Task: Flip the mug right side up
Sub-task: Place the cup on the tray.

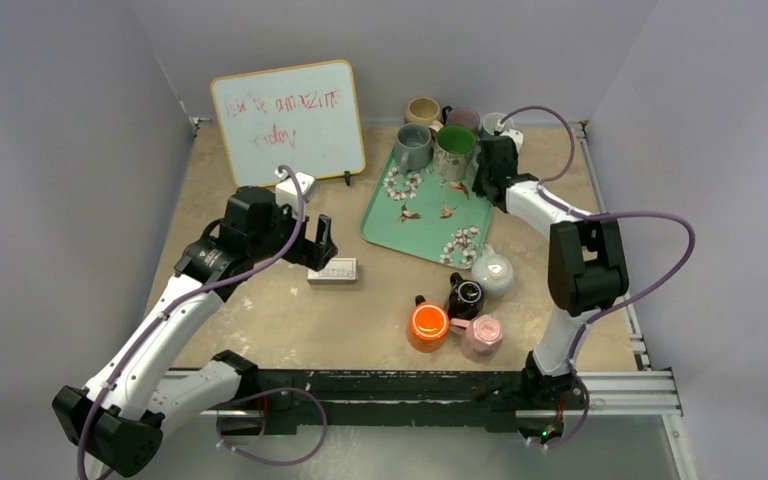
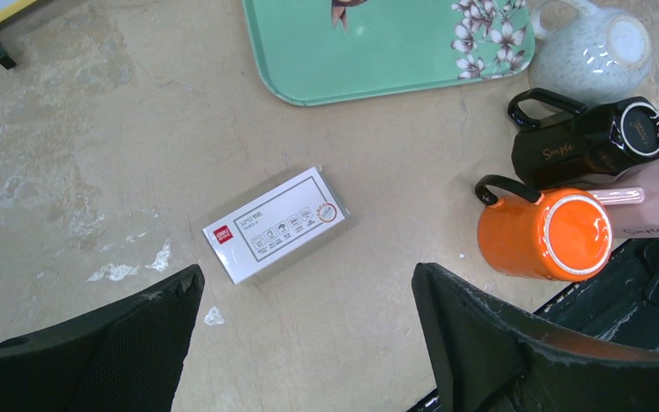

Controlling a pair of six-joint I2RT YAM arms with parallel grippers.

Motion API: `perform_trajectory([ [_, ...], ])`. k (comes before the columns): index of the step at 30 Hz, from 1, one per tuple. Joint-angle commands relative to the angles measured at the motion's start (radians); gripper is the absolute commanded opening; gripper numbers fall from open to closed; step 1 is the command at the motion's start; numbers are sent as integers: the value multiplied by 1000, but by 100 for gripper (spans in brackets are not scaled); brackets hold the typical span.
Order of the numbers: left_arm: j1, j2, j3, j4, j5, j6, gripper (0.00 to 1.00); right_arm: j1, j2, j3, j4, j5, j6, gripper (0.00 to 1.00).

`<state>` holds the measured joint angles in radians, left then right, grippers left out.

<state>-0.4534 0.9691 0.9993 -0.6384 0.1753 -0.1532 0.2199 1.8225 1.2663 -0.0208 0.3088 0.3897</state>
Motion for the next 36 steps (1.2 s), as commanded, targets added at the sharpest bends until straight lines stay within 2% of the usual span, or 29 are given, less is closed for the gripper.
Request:
perform_trajectory([
  [1,4,-13,-1,18,9,3,91,31,-11,74,85,19,-12,0],
  [5,4,-10,-1,18,6,3,91,31,-10,64,77,30,11,1],
  [7,4,-7,-1,18,5,3,91,31,-3,65,62,23,26,14],
  [10,4,-4,1,14,6,3,91,31,8,77,40,24,36,28],
  [13,4,-8,-1,16,5,3,91,31,10,93,23,32,21,35],
  [19,4,-10,-6,16,1,3,91,31,-26,160,-142,31,-13,51],
  [26,4,-3,1,26,29,-15,90,31,-170,104,-243,-36,-8,60],
  [33,2,38,22,56,183,-151,88,33,-409,-43,-241,-201,14,67],
  [36,-15,90,36,63,209,-185,86,34,-514,-107,-230,-298,45,76],
])
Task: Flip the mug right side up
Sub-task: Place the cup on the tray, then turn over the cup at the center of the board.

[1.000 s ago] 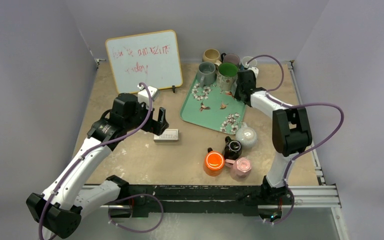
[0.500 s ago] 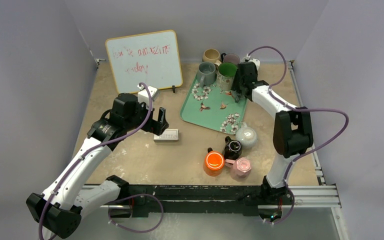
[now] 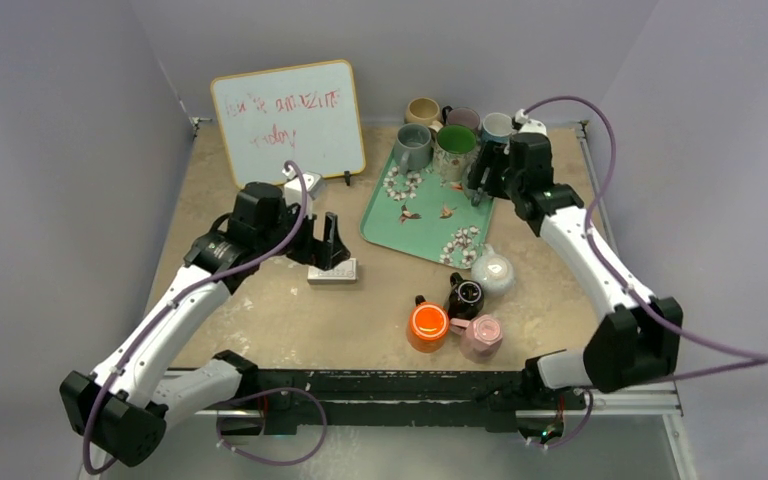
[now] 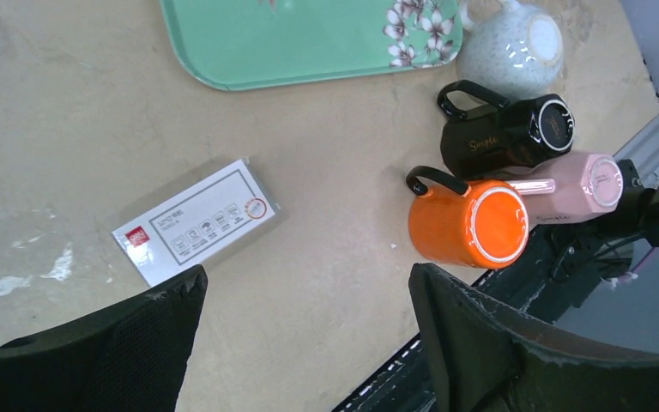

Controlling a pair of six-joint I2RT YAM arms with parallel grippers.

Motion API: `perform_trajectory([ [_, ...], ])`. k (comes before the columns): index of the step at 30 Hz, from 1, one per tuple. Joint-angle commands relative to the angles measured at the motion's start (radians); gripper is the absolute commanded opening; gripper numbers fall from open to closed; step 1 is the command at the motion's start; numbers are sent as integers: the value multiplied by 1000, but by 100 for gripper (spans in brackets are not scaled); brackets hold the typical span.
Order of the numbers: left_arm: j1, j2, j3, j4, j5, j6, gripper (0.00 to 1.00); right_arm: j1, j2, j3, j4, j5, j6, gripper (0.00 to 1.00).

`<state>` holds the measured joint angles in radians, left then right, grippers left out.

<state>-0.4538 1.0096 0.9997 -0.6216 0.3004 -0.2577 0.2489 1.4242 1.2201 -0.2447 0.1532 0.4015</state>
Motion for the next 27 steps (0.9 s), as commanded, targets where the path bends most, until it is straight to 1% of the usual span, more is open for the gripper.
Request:
perform_trajectory([
  [1,-33,65,41,45,74,-88,86,9,-138,-75,-14,-149,40,80],
  [3,-97,86,56,43,12,-99,86,24,-182,-114,-20,-194,39,88],
  [5,-190,103,75,45,-99,-103,85,29,-229,-165,-27,-232,48,93],
  [7,-258,129,91,53,-141,-117,85,29,-282,-220,-14,-267,69,98],
  [9,-305,153,92,82,-172,-144,82,29,-328,-262,-12,-277,85,99],
  [12,-383,203,93,129,-238,-159,81,29,-394,-300,-42,-234,106,99],
  [14,-433,230,92,177,-245,-153,80,29,-425,-310,-81,-159,161,99],
  [16,-479,248,77,255,-249,-130,79,29,-444,-307,-153,-147,205,99],
  [18,-520,270,70,318,-247,-101,78,29,-461,-298,-187,-103,211,99],
  [22,-595,356,109,307,-323,-66,82,29,-510,-297,-197,-69,208,99],
  [27,-668,482,169,274,-436,-116,84,29,-569,-329,-157,-73,203,99],
])
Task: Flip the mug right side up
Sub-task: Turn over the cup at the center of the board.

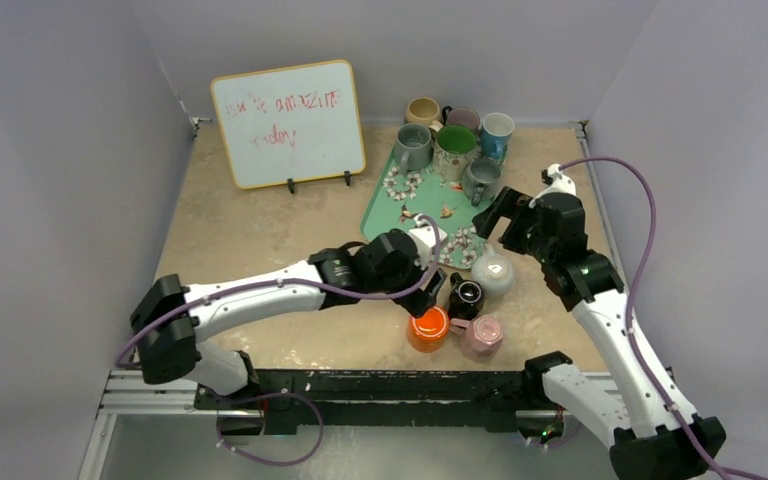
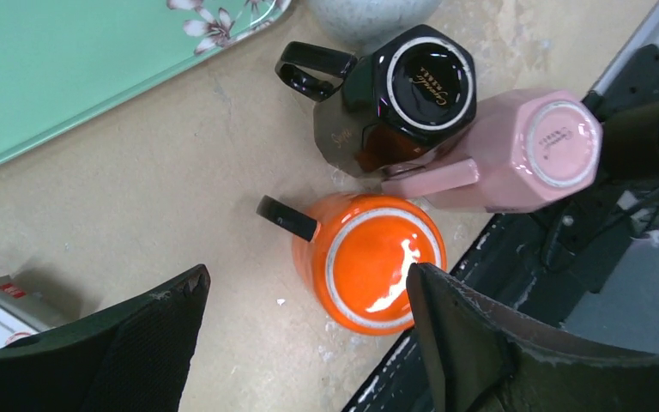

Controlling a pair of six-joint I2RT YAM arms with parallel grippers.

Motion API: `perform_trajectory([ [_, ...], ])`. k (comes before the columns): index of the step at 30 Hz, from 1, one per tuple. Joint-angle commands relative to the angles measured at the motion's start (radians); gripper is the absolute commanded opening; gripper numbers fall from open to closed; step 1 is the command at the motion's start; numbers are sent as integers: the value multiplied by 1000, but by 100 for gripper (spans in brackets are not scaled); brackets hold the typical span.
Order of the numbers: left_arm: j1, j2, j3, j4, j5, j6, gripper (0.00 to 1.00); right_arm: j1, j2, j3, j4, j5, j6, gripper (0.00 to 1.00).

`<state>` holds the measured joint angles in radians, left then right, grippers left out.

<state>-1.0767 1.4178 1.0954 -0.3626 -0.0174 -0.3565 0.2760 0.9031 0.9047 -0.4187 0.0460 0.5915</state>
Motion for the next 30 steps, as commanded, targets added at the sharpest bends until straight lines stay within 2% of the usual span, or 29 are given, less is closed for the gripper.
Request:
perform_trajectory([
  [1,-60,100,92,2,-141,-25,84,2,-52,-13,19,33,7,99],
  [4,-99,164,127,-10,-191,-38,85,2,-55,-3,20,24,-6,99],
  [11,-144,214,98,70,-171,-11,89,3,-66,-19,41,1,-6,99],
  [19,-184,286,134,4,-204,-8,91,3,-79,-47,60,14,-31,99],
  [24,-192,291,147,-131,-281,-28,84,2,-79,-38,69,10,-34,99],
  [30,-192,197,101,-285,-416,-79,79,3,-79,-41,79,5,-36,99],
])
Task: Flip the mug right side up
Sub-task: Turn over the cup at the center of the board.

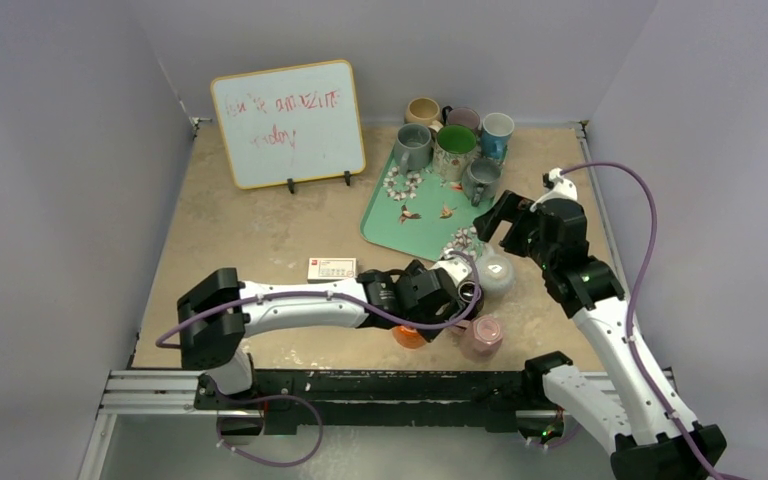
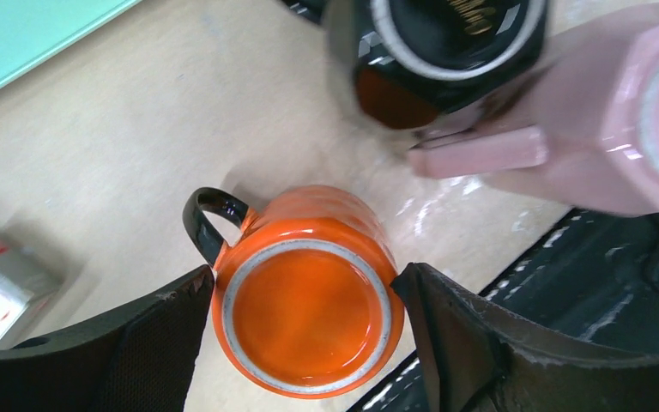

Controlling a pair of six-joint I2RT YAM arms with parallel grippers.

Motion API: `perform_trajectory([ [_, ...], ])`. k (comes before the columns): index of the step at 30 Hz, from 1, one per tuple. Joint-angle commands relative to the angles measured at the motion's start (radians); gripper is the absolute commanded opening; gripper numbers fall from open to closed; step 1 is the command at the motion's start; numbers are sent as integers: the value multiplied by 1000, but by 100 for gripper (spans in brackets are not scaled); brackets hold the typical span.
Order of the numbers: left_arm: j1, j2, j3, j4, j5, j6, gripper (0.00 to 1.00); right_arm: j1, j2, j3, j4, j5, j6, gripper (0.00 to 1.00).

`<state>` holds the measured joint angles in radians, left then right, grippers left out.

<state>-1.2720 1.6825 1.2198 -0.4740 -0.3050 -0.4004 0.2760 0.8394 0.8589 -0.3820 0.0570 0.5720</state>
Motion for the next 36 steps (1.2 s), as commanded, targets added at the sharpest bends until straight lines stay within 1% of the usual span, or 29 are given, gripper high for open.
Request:
perform_trajectory([
  [1,3,-80,-31,-199,-147,-47,79,3,-16,4,44,-6,-17,99],
  [4,5,-126,-43,-250,-185,-70,79,2,-14,-4,54,-7,-14,99],
  [6,10,-158,-43,-260,-194,-76,81,2,-12,-12,64,-19,-11,99],
  [9,47,-190,-22,-253,-145,-99,85,2,-12,-22,75,-30,-4,99],
  [11,92,-193,-1,-252,-100,-128,85,2,-14,-23,74,-31,-5,99],
  [14,176,-175,19,-241,-27,-161,81,3,-25,-21,71,-21,-11,99],
  [16,192,-152,39,-235,-21,-167,80,2,-32,-23,74,-20,-14,99],
  [23,205,-38,113,-180,43,-155,78,2,-31,-29,86,-47,-20,99],
  [27,215,37,146,-192,50,-162,70,3,-26,-15,75,-50,-37,99],
  [32,215,107,168,-225,29,-166,64,2,-31,-13,82,-54,-35,99],
  [36,220,145,148,-245,30,-169,60,2,-35,-25,89,-75,-31,99],
])
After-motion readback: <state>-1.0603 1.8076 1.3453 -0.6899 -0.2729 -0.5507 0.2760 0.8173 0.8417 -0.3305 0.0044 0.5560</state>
